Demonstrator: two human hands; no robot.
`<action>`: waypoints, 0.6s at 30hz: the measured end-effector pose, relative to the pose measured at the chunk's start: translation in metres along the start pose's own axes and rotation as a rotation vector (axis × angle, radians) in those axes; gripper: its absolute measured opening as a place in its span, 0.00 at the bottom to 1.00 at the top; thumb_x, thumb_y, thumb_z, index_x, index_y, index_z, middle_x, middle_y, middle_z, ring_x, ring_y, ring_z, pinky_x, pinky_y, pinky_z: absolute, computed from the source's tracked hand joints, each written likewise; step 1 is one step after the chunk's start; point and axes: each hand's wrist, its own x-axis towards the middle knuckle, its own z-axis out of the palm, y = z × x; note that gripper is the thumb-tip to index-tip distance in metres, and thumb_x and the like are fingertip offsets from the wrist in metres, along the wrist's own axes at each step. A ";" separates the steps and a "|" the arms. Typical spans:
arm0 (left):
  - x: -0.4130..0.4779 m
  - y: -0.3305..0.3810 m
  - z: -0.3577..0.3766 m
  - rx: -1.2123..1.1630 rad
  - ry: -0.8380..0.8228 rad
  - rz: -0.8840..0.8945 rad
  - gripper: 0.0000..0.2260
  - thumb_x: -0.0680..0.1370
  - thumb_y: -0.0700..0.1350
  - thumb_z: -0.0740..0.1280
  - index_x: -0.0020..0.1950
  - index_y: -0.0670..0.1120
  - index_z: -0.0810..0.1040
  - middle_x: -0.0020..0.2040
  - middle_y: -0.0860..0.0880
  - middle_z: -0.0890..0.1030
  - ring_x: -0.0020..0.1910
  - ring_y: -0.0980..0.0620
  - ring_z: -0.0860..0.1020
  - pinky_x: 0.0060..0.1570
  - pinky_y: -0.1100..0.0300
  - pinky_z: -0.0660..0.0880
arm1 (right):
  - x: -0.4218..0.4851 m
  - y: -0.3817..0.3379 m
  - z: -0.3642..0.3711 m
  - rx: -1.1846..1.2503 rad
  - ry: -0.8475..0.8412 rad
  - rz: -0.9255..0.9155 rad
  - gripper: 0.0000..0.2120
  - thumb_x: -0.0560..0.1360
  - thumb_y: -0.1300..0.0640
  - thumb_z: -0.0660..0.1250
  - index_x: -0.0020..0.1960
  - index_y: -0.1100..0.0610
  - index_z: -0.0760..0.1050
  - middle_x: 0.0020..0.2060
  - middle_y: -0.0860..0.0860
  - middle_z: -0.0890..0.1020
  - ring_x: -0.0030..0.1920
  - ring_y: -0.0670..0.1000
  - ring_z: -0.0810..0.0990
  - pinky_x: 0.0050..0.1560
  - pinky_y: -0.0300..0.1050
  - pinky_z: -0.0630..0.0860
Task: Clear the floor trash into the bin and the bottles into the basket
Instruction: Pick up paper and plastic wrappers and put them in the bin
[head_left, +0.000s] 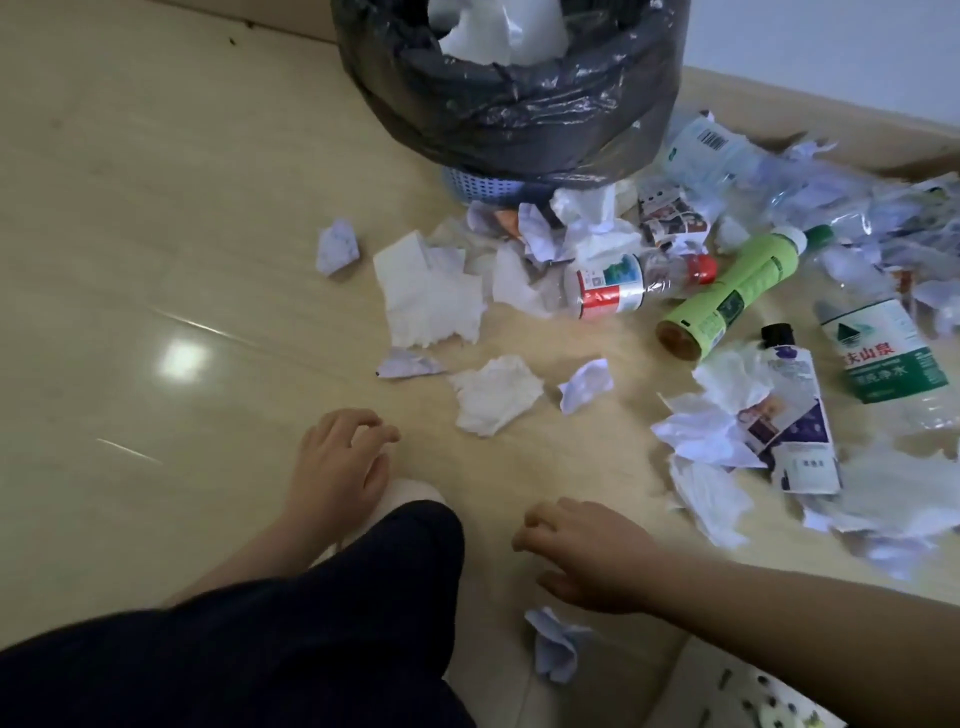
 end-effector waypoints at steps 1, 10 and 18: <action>-0.007 -0.002 0.001 0.010 0.013 -0.027 0.09 0.70 0.43 0.61 0.48 0.50 0.75 0.45 0.45 0.79 0.48 0.45 0.74 0.43 0.51 0.74 | -0.001 -0.005 0.006 -0.017 -0.027 -0.021 0.19 0.76 0.52 0.61 0.66 0.53 0.69 0.65 0.54 0.70 0.58 0.59 0.73 0.55 0.51 0.72; -0.026 -0.007 -0.005 0.137 -0.080 -0.288 0.17 0.71 0.50 0.57 0.57 0.51 0.74 0.59 0.45 0.77 0.60 0.42 0.71 0.51 0.44 0.72 | -0.020 -0.011 0.039 -0.255 -0.323 -0.391 0.27 0.57 0.33 0.69 0.53 0.40 0.75 0.59 0.46 0.78 0.46 0.48 0.80 0.40 0.37 0.74; -0.047 -0.017 0.002 0.169 -0.221 -0.395 0.16 0.70 0.52 0.57 0.56 0.53 0.70 0.55 0.46 0.79 0.57 0.44 0.70 0.50 0.44 0.72 | -0.005 0.004 0.046 -0.253 -0.016 -0.297 0.08 0.65 0.49 0.54 0.37 0.47 0.72 0.36 0.47 0.78 0.28 0.47 0.76 0.20 0.36 0.64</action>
